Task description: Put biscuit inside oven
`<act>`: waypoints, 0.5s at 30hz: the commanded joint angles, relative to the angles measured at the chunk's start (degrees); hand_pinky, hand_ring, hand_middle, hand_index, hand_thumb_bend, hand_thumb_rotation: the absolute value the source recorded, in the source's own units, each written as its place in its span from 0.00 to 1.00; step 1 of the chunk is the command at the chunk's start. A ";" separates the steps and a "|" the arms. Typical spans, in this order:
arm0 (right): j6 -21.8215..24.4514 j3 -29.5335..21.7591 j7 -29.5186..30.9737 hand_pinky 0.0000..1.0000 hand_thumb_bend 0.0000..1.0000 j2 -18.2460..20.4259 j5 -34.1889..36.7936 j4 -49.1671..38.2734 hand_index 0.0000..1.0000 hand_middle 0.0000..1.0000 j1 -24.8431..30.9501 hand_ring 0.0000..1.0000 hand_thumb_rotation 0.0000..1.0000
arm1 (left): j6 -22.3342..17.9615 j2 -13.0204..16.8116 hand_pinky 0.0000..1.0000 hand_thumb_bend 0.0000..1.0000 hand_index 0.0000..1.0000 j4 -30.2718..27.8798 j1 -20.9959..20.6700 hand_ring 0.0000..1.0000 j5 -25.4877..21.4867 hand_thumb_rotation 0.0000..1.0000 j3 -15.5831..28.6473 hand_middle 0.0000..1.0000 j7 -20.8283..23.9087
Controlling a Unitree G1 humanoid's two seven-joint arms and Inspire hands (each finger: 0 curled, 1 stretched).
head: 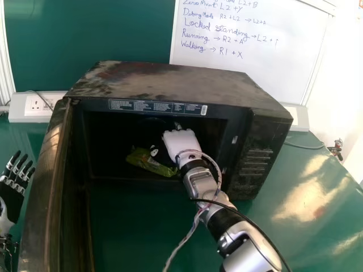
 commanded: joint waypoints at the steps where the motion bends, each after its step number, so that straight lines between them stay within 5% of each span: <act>1: -0.64 0.28 -0.92 0.49 0.52 0.53 0.65 0.83 0.54 0.47 -1.65 0.51 0.00 | 0.42 -3.18 0.00 0.10 0.93 2.24 2.26 0.67 -0.24 0.02 -0.68 0.76 0.27; 15: -1.82 1.60 -2.30 0.47 0.52 0.47 0.84 4.60 0.54 0.46 -2.29 0.49 0.00 | 0.15 -3.19 0.00 0.08 0.93 2.91 1.86 0.66 -0.38 0.00 -0.51 0.75 -0.29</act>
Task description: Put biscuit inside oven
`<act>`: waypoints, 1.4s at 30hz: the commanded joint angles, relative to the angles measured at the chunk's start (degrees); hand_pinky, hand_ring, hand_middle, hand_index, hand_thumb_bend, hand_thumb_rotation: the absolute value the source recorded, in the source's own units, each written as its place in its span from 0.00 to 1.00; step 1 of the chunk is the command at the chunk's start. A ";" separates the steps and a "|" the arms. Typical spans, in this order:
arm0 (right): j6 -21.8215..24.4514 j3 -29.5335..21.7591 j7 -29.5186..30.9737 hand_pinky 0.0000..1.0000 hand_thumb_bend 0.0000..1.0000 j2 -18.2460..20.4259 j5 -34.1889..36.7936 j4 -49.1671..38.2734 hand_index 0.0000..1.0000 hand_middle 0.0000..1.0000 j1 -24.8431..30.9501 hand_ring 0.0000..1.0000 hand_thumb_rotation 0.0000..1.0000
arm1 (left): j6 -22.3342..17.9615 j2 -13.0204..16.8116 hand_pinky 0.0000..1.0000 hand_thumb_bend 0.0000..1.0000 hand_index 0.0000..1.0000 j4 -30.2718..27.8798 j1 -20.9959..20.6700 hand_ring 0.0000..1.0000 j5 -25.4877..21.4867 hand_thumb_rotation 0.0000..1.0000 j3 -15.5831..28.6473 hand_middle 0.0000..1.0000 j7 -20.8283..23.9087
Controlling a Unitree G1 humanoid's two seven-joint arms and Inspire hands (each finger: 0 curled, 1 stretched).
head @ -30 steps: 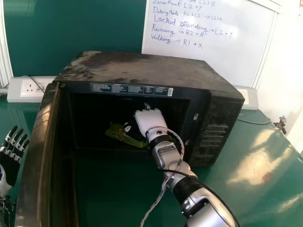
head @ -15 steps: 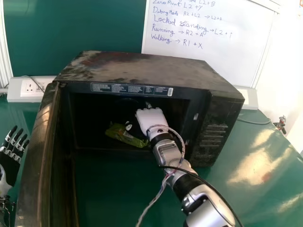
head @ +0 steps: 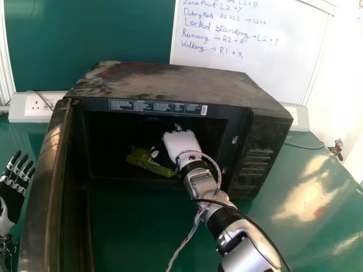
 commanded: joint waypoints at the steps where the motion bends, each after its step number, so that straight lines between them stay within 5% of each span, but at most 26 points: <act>1: -0.46 0.06 -0.09 0.47 0.52 0.29 0.81 1.13 0.54 0.46 -0.83 0.49 0.00 | -0.09 -3.35 0.00 0.08 0.93 2.20 2.31 0.66 -0.34 0.00 -0.53 0.75 0.06; 42: -0.42 2.84 -2.82 0.48 0.52 0.91 1.18 4.48 0.54 0.47 -1.79 0.50 0.00 | 0.43 -3.46 0.00 0.07 0.94 0.80 2.97 0.68 -0.11 0.01 -0.59 0.76 1.58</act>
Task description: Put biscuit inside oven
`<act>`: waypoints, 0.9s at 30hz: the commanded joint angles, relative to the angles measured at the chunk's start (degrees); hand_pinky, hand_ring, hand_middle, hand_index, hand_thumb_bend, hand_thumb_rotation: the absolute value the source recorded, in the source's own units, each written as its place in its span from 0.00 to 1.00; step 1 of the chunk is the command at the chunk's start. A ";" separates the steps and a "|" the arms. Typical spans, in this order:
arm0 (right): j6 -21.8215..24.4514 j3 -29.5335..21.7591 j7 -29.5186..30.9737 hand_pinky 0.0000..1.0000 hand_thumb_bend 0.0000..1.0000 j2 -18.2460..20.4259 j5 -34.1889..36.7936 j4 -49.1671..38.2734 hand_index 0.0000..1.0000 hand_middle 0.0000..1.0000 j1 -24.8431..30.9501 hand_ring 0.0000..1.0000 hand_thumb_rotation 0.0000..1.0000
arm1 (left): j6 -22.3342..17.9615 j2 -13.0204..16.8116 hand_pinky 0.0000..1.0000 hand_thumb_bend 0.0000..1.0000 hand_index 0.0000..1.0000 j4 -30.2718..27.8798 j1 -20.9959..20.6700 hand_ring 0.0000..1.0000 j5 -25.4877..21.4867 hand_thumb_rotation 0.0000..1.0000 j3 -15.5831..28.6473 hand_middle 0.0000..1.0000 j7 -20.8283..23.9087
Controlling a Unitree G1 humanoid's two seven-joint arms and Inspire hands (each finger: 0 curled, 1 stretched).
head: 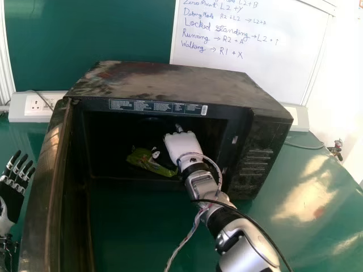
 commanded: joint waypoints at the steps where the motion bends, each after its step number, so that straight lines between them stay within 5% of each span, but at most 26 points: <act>1: 0.47 0.42 0.49 0.48 0.52 0.14 -0.23 0.69 0.54 0.47 -0.78 0.50 0.00 | 0.12 -3.11 0.00 0.06 0.94 2.32 2.19 0.68 -0.28 0.01 -0.59 0.76 0.14; 27: 0.30 -0.54 0.34 0.48 0.52 -0.18 1.01 0.26 0.54 0.47 -0.25 0.52 0.00 | -0.05 -2.71 0.00 0.05 0.93 3.57 1.71 0.67 -0.61 0.00 -0.24 0.75 -1.04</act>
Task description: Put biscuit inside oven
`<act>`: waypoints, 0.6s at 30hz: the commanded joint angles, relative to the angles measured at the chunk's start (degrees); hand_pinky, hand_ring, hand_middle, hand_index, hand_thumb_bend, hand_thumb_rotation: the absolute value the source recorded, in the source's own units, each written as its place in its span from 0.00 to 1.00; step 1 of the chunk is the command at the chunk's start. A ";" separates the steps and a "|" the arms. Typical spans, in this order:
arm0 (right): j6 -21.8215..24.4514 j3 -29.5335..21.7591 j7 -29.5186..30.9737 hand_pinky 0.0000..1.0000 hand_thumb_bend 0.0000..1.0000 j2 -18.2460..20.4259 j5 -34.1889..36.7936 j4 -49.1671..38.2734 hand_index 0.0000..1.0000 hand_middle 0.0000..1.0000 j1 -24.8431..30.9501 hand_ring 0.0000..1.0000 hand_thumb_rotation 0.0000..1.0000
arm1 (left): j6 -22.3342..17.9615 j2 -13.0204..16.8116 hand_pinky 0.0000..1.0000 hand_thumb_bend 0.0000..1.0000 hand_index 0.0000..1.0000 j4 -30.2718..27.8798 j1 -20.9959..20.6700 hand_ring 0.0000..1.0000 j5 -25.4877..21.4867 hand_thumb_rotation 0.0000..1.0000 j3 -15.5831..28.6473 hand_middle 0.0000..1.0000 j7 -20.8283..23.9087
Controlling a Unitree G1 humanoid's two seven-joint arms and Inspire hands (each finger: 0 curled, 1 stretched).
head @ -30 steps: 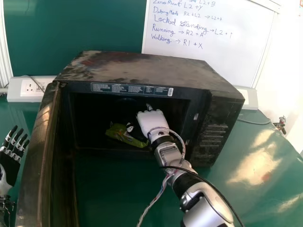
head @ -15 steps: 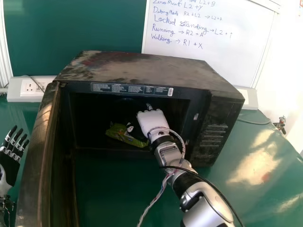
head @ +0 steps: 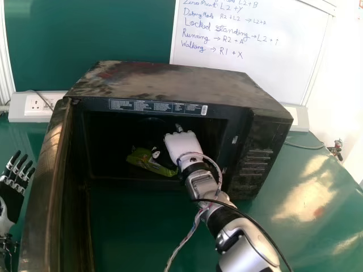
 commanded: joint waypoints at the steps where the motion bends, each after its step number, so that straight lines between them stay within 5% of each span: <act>1: 0.60 -0.92 1.29 0.50 0.52 -0.04 1.21 -0.35 0.53 0.47 -0.14 0.55 0.00 | -0.38 -2.94 0.00 0.05 0.93 2.78 2.21 0.66 -0.25 0.00 -0.29 0.75 0.07; 2: 0.75 -1.32 2.00 0.52 0.70 0.02 1.64 -0.72 0.65 0.59 -0.12 0.59 0.17 | -0.30 -2.95 0.00 0.05 0.93 2.65 2.26 0.66 -0.22 0.00 -0.29 0.75 0.21; 5: 1.35 -1.25 2.63 0.54 0.82 -0.11 1.71 -1.92 0.74 0.69 0.27 0.64 0.32 | -0.18 -2.96 0.00 0.04 0.93 2.44 2.31 0.66 -0.27 0.00 -0.31 0.75 0.23; 18: 2.47 -1.88 5.02 0.54 0.82 -3.19 2.23 -9.51 0.78 0.69 3.46 0.61 0.39 | 0.48 -3.07 0.00 0.03 0.93 1.67 2.83 0.67 -0.63 0.00 -0.32 0.75 0.28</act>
